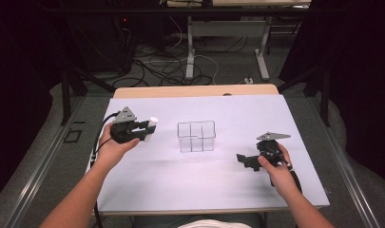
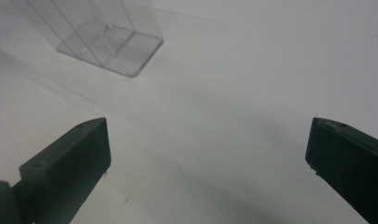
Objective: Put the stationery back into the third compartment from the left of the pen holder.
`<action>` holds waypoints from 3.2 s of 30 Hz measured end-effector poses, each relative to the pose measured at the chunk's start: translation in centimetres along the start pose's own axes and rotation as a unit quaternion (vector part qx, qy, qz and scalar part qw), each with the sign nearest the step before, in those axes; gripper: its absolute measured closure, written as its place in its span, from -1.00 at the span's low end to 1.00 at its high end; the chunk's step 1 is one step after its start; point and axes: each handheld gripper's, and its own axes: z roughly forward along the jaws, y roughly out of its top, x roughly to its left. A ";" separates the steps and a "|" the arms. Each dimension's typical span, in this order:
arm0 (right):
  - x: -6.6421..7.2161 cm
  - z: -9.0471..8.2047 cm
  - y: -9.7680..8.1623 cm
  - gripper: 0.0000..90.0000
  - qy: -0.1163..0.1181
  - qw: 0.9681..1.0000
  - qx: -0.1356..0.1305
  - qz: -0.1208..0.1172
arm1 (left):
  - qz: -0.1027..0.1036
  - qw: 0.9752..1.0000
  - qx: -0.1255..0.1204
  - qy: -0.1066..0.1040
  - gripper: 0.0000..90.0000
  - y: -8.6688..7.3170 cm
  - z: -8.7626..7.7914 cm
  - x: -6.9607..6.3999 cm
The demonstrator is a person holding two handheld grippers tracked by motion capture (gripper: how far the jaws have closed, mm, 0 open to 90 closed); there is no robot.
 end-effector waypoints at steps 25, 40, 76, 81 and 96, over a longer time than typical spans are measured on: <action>6.9 0.4 5.4 -0.60 0.114 0.989 -0.085 -0.051 | -0.046 0.984 -0.134 -0.110 0.50 2.4 2.4 -5.2; 8.6 1.5 6.4 -0.02 0.228 0.965 -0.102 -0.082 | -0.040 0.973 -0.134 -0.181 0.50 2.7 4.1 -7.3; 9.3 2.9 6.1 0.25 0.298 0.946 -0.092 -0.089 | -0.007 0.958 -0.134 -0.251 0.50 3.0 6.2 -9.4; 9.4 3.0 6.1 0.32 0.300 0.946 -0.081 -0.092 | -0.007 0.958 -0.134 -0.254 0.50 3.0 6.4 -9.7; 9.3 3.2 6.1 0.52 0.301 0.946 -0.072 -0.093 | -0.008 0.958 -0.128 -0.258 0.49 2.9 6.7 -9.8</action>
